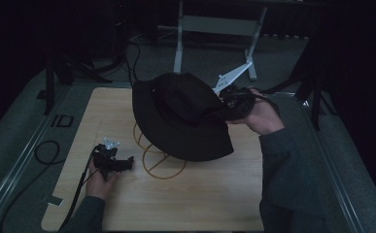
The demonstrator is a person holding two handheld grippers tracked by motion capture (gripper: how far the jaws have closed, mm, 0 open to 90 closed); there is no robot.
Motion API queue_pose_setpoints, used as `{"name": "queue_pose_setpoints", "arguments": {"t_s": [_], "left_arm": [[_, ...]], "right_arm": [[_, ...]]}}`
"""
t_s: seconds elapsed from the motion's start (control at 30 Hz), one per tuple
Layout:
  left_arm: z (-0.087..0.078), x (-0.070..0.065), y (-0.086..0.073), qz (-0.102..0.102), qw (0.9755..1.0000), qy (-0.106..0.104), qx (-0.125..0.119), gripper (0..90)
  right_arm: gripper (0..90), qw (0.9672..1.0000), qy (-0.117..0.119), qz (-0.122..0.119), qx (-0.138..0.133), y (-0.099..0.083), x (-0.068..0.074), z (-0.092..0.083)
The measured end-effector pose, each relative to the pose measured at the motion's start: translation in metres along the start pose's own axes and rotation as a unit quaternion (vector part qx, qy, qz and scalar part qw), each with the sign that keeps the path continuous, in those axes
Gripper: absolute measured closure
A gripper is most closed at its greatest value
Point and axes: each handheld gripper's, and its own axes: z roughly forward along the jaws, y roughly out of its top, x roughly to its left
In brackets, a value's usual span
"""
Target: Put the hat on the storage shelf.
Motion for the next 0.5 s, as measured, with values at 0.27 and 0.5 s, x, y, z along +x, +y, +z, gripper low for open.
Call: {"name": "queue_pose_setpoints", "arguments": {"t_s": [0.27, 0.5], "left_arm": [[0.0, 0.0, 0.0, -0.001, 1.0, 0.0, -0.001, 1.2], [0.0, 0.0, 0.0, 0.0, 1.0, 0.0, 0.0, 1.2]], "right_arm": [[85.5, 0.9998, 0.015, -0.012, 0.011, 0.008, 0.007, 0.014], [84.2, 0.9994, 0.023, -0.02, 0.015, 0.015, 0.011, 0.022]]}}
